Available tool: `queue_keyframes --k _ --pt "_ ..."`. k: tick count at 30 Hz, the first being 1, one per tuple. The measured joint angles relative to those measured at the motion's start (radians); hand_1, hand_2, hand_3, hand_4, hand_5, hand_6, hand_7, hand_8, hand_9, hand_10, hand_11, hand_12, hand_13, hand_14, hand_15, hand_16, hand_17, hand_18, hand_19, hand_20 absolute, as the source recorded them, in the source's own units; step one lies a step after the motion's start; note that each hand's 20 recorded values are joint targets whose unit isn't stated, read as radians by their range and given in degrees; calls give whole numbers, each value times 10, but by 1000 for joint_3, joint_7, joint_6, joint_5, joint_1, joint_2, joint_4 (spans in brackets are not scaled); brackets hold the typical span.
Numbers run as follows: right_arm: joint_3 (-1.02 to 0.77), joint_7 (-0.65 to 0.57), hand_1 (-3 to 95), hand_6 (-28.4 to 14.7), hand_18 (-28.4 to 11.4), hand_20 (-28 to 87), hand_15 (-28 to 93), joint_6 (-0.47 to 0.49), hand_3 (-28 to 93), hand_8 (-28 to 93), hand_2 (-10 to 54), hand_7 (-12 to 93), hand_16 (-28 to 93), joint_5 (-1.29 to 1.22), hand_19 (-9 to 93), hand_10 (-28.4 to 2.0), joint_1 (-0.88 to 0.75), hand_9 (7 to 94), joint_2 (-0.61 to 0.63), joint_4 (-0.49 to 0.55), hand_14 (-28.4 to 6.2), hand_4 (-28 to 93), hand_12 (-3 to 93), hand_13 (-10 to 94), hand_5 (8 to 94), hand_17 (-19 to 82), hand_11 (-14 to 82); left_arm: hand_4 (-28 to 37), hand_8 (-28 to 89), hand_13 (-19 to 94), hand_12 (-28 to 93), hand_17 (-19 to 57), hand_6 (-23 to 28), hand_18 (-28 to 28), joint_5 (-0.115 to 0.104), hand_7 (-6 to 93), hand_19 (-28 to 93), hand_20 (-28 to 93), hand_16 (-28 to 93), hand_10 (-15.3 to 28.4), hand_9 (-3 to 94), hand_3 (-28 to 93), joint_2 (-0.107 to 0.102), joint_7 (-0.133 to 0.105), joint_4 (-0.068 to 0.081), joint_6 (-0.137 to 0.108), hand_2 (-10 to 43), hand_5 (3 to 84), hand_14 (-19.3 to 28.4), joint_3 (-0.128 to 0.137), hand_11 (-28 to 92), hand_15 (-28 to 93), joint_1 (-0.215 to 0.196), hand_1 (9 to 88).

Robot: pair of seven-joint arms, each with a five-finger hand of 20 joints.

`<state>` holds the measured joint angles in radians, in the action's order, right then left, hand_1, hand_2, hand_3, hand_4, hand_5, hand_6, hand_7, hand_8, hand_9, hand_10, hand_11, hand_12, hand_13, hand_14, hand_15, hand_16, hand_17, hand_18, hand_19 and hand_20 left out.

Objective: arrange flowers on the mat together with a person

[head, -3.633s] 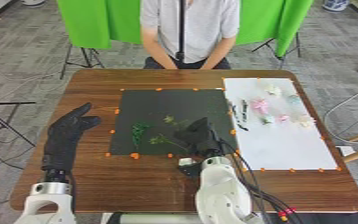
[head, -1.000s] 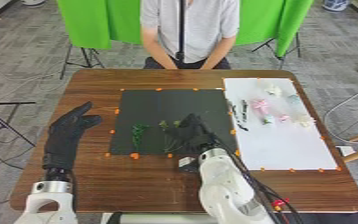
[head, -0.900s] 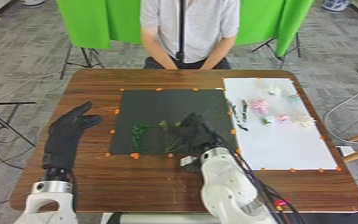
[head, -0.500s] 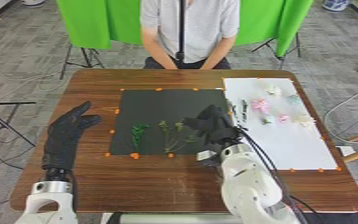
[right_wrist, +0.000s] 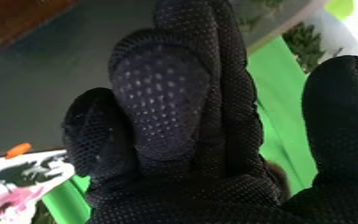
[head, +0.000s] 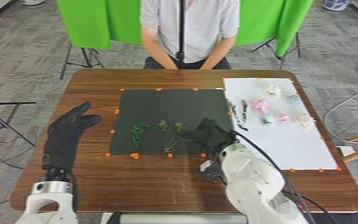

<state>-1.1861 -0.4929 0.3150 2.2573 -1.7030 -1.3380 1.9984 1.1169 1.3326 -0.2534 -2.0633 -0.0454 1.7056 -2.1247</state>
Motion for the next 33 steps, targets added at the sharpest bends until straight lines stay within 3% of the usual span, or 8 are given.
queue_keyframes --k 7,22,29,33 --pt "0 -43 268 -37 -107 194 550 82 520 -91 55 127 128 -48 916 -130 52 937 -17 -39 -38 -118 162 937 816 706 311 -167 -51 423 167 106 30 131 -1 129 91 213 29 158 539 662 1 -2 0 0 -68 494 185 0 241 253 -1 257" --pt "16 -40 267 -38 -109 179 545 61 516 -85 59 120 130 -12 925 -130 118 937 -48 -112 -38 -110 163 937 799 700 303 -166 -50 423 166 106 31 131 -3 129 90 213 28 158 540 663 1 -3 0 0 -69 494 185 0 241 252 -1 257" --pt "11 -40 266 -39 -109 173 545 51 519 -84 58 125 130 -8 928 -130 114 937 -48 -108 -38 -109 164 937 809 700 309 -167 -50 423 166 106 31 131 -4 128 91 214 28 158 539 663 1 -3 1 0 -69 495 185 -1 241 252 -1 257" --pt "-13 -42 259 -39 -107 171 555 46 526 -83 54 129 129 -42 930 -128 84 937 -47 -56 -37 -109 161 937 823 706 317 -167 -50 423 167 106 31 131 -5 129 90 213 28 158 539 662 1 -2 2 1 -69 494 185 -1 241 252 0 258"
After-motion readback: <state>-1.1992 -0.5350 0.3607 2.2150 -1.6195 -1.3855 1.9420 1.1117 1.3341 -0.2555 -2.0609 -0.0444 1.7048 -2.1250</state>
